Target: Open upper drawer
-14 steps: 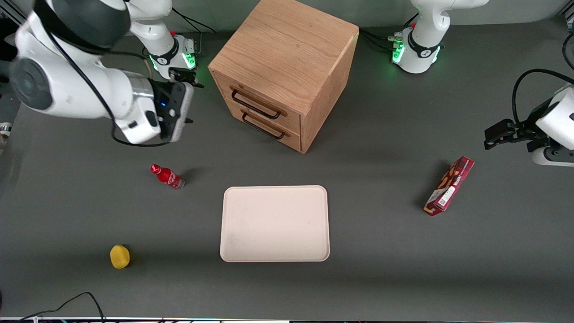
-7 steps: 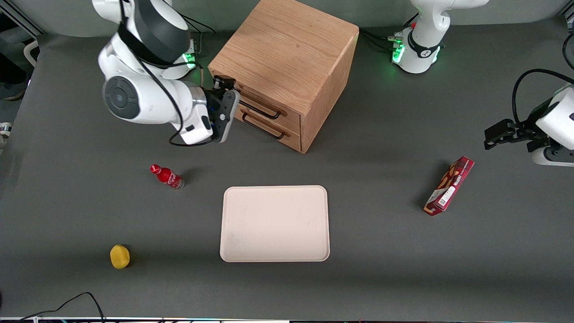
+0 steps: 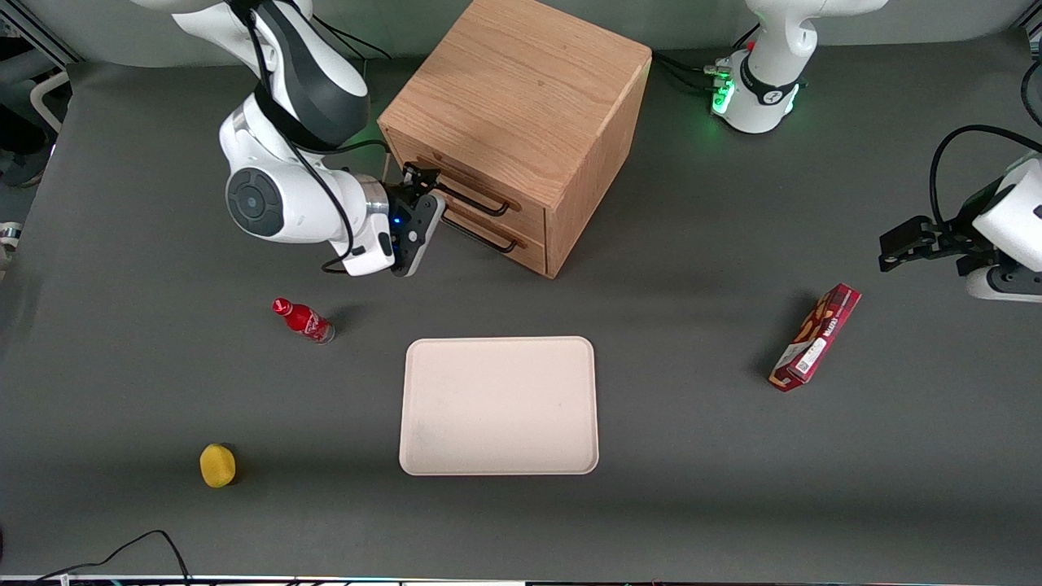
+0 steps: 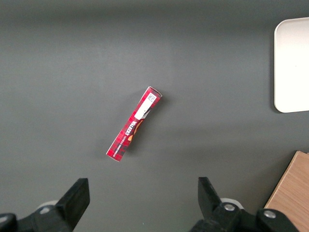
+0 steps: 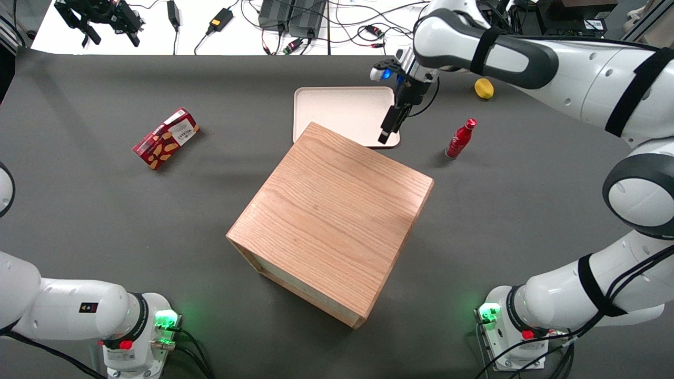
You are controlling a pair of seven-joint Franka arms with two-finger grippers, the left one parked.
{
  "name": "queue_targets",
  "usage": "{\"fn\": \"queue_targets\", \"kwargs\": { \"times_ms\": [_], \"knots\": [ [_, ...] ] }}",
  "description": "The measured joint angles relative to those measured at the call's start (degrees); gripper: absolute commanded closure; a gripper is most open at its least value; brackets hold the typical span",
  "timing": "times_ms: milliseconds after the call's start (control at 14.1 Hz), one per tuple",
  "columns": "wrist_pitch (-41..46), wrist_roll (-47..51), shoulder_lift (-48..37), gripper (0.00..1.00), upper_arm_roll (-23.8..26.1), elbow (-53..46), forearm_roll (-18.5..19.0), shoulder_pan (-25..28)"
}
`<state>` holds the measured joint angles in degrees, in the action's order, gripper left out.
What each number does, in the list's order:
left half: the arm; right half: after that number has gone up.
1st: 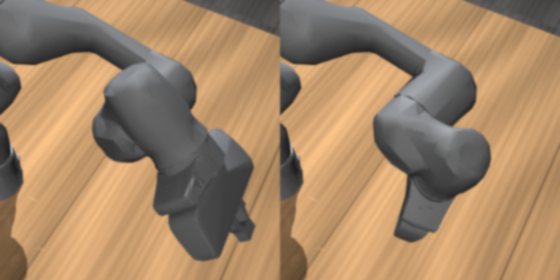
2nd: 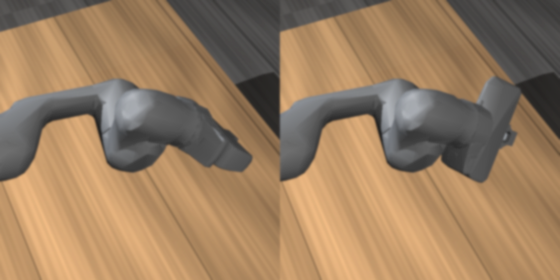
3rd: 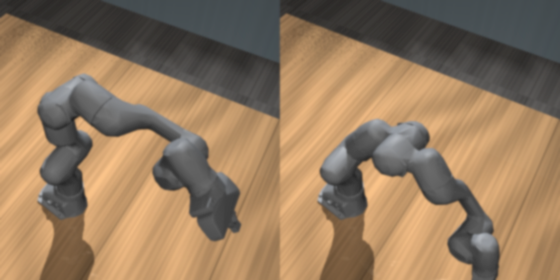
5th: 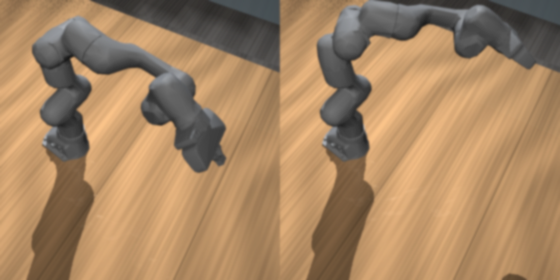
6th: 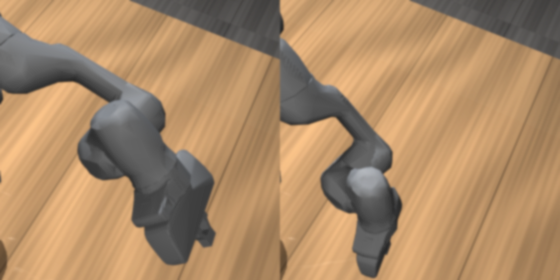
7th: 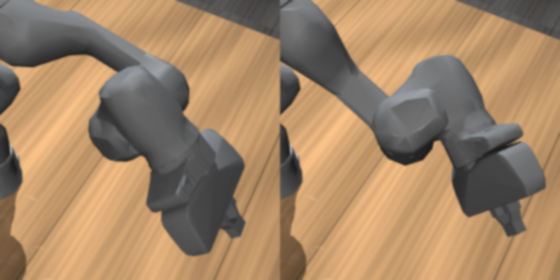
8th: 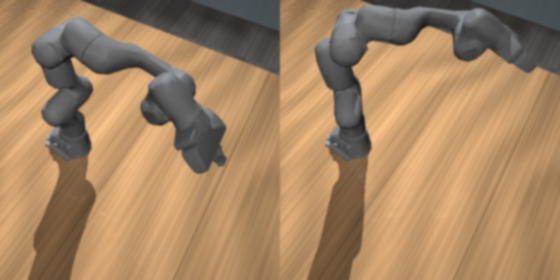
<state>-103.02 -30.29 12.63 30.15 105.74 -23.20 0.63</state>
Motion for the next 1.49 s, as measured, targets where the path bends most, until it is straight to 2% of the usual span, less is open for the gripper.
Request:
{"fn": "queue_targets", "kwargs": {
  "times_ms": [283,1063,1346,1488],
  "knots": [
    [-2.87,2.09,0.01,0.0,2.14,2.19,-0.02,0.11],
    [-8.28,2.18,0.22,0.0,3.24,5.37,-0.02,-0.06],
    [-8.45,2.18,1.71,0.0,3.22,4.04,1.77,-0.18],
    [-9.27,2.18,3.29,0.0,2.72,2.32,3.97,-0.33]
  ]
}}
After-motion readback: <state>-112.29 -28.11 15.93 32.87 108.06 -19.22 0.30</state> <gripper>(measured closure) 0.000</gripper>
